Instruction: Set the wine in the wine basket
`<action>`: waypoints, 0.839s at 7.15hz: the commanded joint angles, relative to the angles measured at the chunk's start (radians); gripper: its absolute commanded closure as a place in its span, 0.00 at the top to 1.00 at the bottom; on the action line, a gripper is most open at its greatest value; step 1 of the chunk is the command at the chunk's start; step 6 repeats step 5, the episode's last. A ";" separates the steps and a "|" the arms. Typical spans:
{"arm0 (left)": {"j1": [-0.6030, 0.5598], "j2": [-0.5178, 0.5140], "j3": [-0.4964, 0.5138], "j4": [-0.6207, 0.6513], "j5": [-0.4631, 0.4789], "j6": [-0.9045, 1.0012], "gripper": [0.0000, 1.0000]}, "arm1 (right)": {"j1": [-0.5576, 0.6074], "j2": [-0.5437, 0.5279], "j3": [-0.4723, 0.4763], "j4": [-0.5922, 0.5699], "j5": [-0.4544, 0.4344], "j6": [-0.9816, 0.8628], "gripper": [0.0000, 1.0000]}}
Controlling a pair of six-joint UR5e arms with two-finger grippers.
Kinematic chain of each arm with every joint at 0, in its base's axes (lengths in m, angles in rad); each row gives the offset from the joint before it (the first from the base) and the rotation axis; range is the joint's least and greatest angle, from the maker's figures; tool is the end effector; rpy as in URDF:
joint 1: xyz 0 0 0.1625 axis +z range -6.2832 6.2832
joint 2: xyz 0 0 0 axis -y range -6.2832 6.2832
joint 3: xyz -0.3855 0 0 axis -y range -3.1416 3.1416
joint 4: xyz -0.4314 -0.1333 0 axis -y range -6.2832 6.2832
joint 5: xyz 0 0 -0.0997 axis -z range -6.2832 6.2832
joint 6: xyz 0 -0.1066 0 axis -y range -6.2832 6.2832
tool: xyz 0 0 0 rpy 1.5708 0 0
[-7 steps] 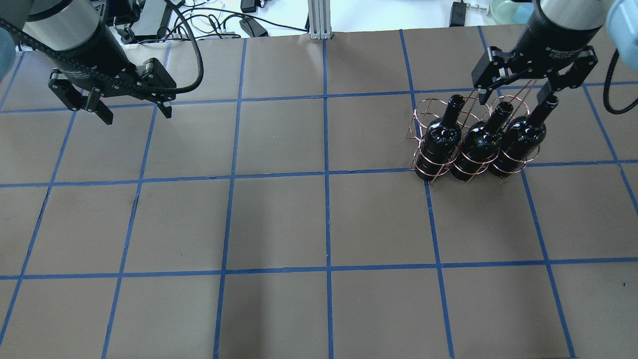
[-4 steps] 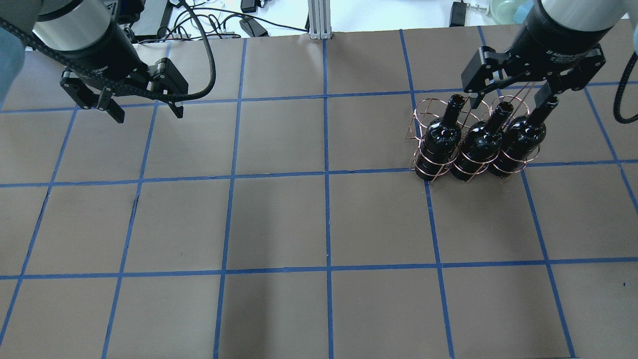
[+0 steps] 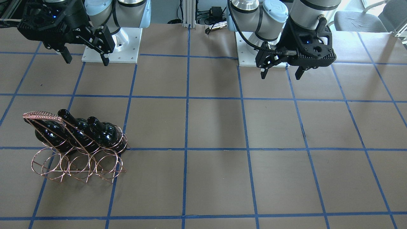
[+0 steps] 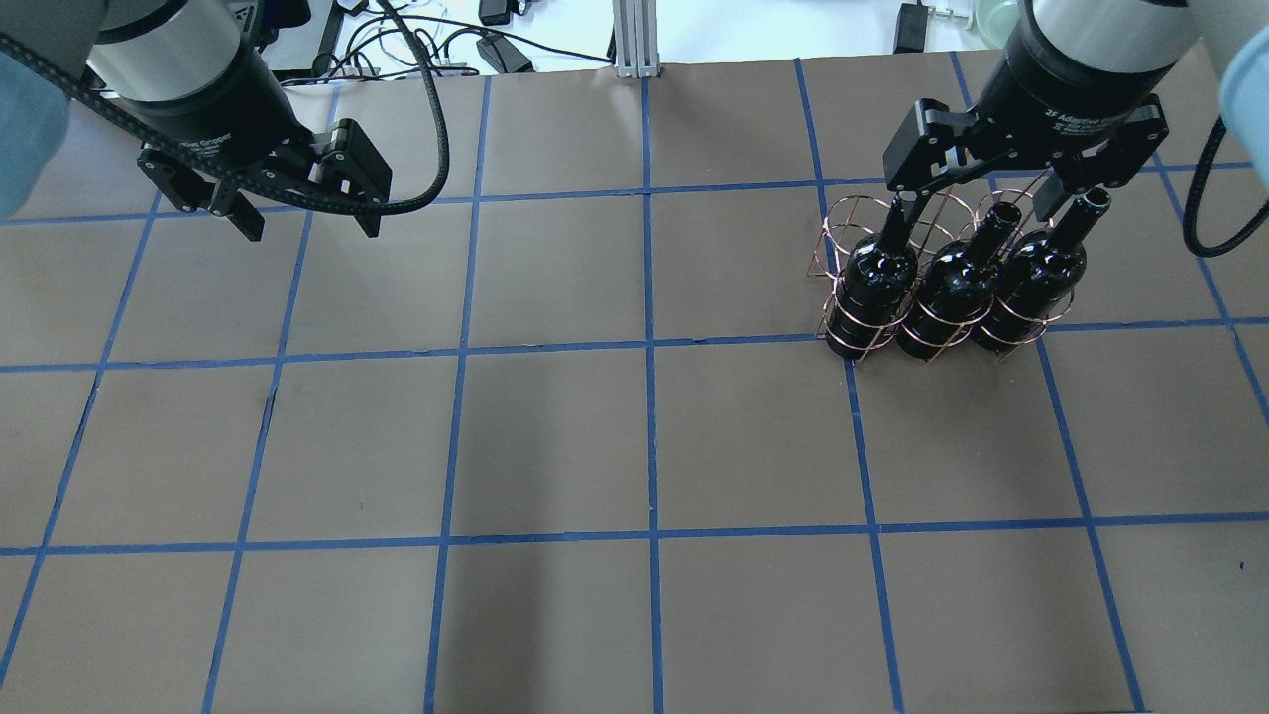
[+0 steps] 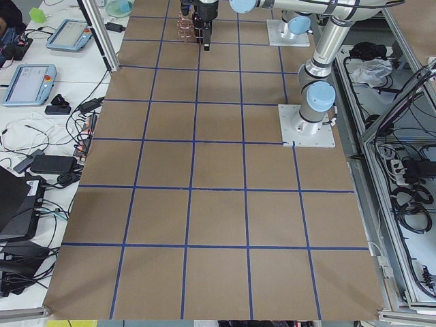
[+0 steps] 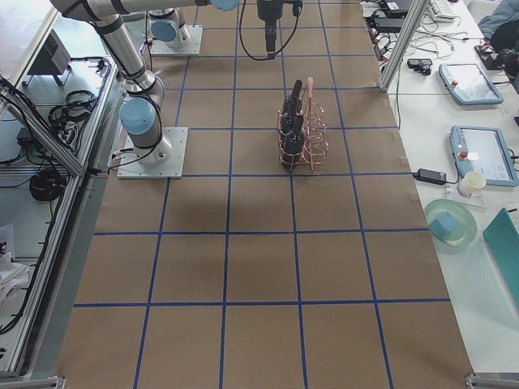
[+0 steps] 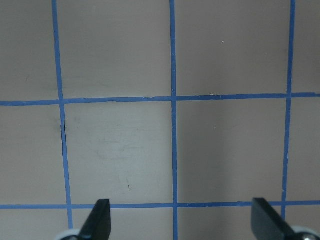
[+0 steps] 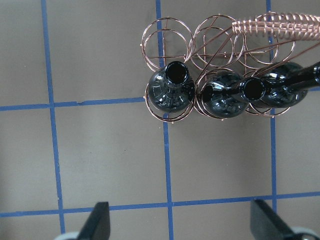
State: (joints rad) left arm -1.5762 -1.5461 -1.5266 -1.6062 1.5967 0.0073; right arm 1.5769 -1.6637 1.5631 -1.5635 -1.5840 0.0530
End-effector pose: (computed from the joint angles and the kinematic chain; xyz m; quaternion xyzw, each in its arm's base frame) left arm -0.1334 -0.5234 0.4744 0.0061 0.9998 -0.0167 0.0130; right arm 0.1350 -0.5018 0.4928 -0.0237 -0.9986 0.0468 0.0052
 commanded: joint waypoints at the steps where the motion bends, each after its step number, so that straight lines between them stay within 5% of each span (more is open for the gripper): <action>1: 0.001 0.000 -0.001 0.000 -0.001 0.002 1.00 | 0.003 0.002 0.000 -0.023 0.007 -0.001 1.00; 6: 0.002 0.000 -0.003 -0.001 0.000 0.003 1.00 | 0.003 0.005 0.002 -0.023 0.007 -0.016 1.00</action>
